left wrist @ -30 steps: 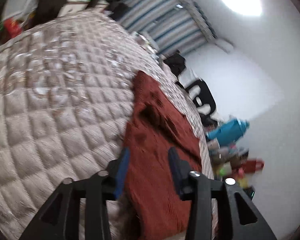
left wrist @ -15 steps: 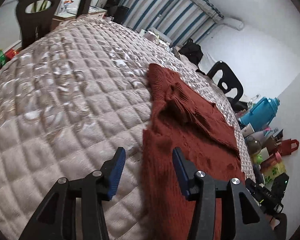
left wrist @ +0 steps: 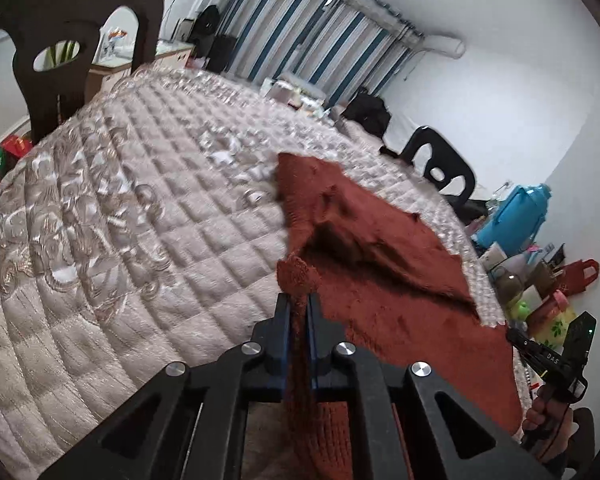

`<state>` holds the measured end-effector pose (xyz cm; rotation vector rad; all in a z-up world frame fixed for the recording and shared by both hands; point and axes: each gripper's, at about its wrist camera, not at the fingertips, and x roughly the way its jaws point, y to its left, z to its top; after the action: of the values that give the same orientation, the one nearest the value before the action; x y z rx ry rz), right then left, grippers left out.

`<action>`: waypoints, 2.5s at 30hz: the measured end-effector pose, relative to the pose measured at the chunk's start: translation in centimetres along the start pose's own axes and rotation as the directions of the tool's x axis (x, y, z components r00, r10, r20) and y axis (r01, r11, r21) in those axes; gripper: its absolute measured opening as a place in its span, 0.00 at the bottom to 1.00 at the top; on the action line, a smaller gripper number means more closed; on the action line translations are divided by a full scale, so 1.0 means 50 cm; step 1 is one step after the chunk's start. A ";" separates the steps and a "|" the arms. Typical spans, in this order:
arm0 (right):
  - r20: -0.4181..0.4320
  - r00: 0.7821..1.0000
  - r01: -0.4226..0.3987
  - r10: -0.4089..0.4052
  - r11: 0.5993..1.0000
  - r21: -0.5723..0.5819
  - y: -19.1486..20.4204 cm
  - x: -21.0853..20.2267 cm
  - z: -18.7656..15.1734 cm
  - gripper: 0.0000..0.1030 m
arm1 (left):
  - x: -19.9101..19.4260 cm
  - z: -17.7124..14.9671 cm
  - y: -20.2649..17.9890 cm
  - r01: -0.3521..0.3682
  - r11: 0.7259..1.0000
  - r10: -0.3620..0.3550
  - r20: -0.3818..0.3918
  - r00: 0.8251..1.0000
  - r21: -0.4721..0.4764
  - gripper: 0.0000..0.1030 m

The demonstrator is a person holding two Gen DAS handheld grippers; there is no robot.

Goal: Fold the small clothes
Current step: 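Lower the hem onto the dress near the collar and open both tools, then move both open tools to the new folded edge of the dress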

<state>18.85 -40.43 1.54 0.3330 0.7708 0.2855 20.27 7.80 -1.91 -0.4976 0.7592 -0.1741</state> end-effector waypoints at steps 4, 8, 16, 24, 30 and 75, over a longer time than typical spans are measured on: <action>-0.086 0.996 0.032 -0.030 0.999 0.028 -0.028 0.053 -0.018 0.06 | 0.029 -0.007 0.015 -0.032 0.999 0.031 -0.068 0.997 -0.012 0.10; -0.052 0.998 0.033 -0.032 0.999 0.019 -0.021 0.020 -0.028 0.07 | -0.010 -0.009 0.011 -0.050 0.999 0.050 -0.027 0.998 0.001 0.11; 0.025 0.998 -0.046 0.052 0.984 -0.173 0.100 -0.090 -0.095 0.08 | -0.108 -0.057 -0.073 -0.023 0.991 0.017 0.043 0.999 0.130 0.28; -0.069 0.997 -0.050 0.027 0.931 -0.362 0.223 -0.063 -0.222 0.08 | -0.086 -0.181 -0.166 0.044 0.942 -0.016 -0.087 0.996 0.333 0.28; -0.075 0.995 0.028 -0.060 0.926 -0.377 0.214 -0.050 -0.230 0.08 | -0.099 -0.183 -0.176 0.030 0.939 -0.002 -0.082 0.997 0.343 0.28; 0.012 0.995 0.094 -0.095 0.950 -0.298 0.139 -0.112 -0.246 0.13 | -0.095 -0.211 -0.227 0.053 0.918 -0.021 -0.087 0.996 0.392 0.35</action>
<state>5.29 -33.87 -0.45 0.0096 0.7309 0.3075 9.83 -4.43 0.09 -0.1205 0.7703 -0.3768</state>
